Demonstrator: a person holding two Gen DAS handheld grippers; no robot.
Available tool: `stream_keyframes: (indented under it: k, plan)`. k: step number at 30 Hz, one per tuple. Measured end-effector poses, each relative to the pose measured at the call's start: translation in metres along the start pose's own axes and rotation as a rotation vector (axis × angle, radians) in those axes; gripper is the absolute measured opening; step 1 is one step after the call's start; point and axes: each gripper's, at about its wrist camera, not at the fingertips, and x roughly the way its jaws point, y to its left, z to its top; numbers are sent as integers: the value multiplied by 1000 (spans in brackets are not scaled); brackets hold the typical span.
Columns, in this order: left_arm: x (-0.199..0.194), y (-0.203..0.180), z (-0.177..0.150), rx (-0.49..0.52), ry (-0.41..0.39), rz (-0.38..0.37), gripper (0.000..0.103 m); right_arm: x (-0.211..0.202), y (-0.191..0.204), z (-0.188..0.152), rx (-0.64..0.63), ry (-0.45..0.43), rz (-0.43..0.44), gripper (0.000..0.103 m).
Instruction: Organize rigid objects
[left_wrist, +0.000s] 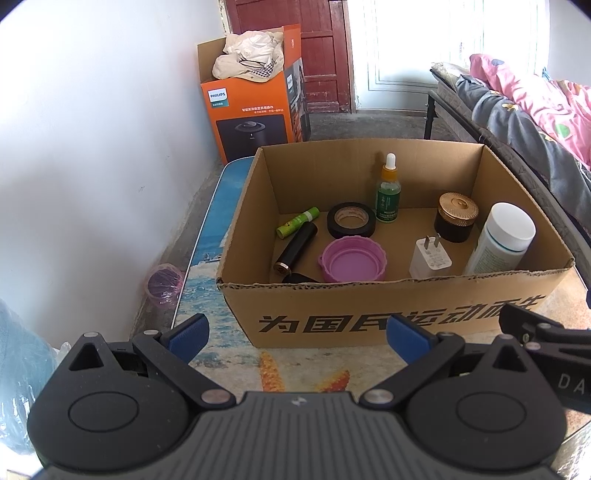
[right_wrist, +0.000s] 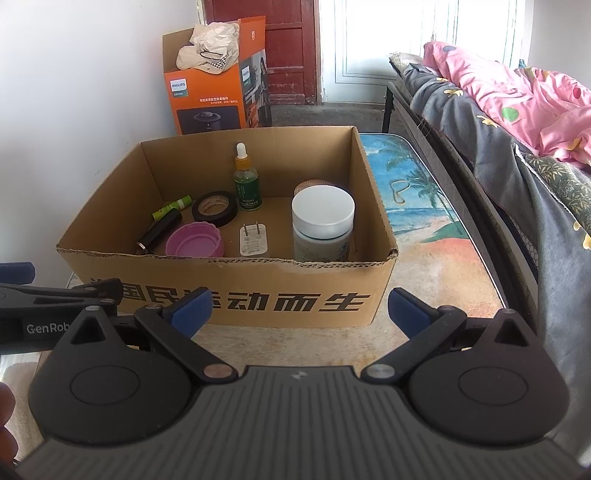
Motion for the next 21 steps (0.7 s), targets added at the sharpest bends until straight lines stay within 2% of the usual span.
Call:
stream_keyframes:
  k: [21]
  plan:
    - [-6, 0, 0, -6, -12, 1, 103, -6, 3, 2, -3, -10, -5, 102]
